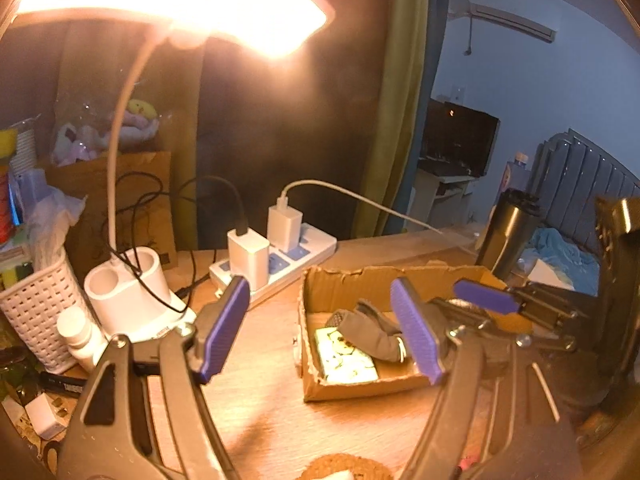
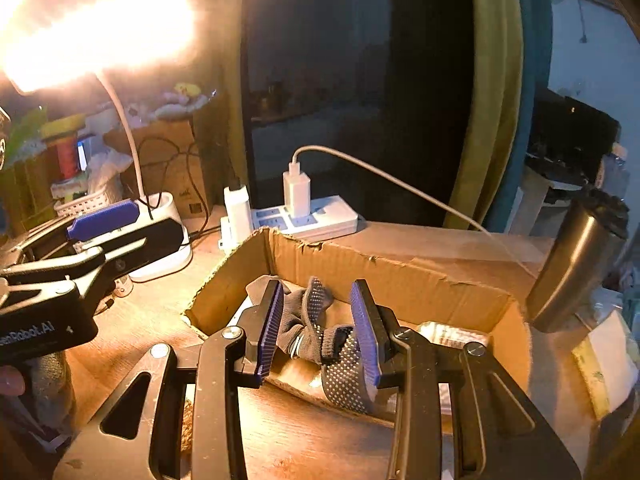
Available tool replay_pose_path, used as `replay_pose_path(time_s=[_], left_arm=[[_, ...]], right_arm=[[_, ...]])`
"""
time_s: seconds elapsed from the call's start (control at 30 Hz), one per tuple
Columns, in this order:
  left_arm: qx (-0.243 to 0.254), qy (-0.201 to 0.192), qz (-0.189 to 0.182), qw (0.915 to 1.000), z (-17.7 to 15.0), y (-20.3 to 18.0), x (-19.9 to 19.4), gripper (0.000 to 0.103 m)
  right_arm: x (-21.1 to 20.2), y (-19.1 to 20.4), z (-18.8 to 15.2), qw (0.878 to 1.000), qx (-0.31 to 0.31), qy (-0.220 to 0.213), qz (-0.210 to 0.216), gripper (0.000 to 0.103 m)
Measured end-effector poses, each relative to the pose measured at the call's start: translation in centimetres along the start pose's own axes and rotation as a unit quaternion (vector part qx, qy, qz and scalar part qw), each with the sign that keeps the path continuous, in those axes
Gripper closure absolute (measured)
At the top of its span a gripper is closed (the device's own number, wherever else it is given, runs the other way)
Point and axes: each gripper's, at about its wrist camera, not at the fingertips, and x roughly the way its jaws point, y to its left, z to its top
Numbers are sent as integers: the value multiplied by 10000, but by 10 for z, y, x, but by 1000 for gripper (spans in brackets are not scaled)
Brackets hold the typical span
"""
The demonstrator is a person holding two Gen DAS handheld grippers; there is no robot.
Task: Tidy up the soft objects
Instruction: 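Open the right tool to release the glove into the box and withdraw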
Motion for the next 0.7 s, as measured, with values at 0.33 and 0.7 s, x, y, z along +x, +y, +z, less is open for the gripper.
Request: replay_pose_path(time_s=[0.33, 0.7], left_arm=[[25, -170, -38, 9998, -2, -8, -30, 29], [196, -280, -168, 9993, -7, -30, -58, 28]], right_arm=[[-42, 2, -4, 9996, 21, -238, -120, 66], [-89, -5, -17, 9984, 124, -484, -254, 64]])
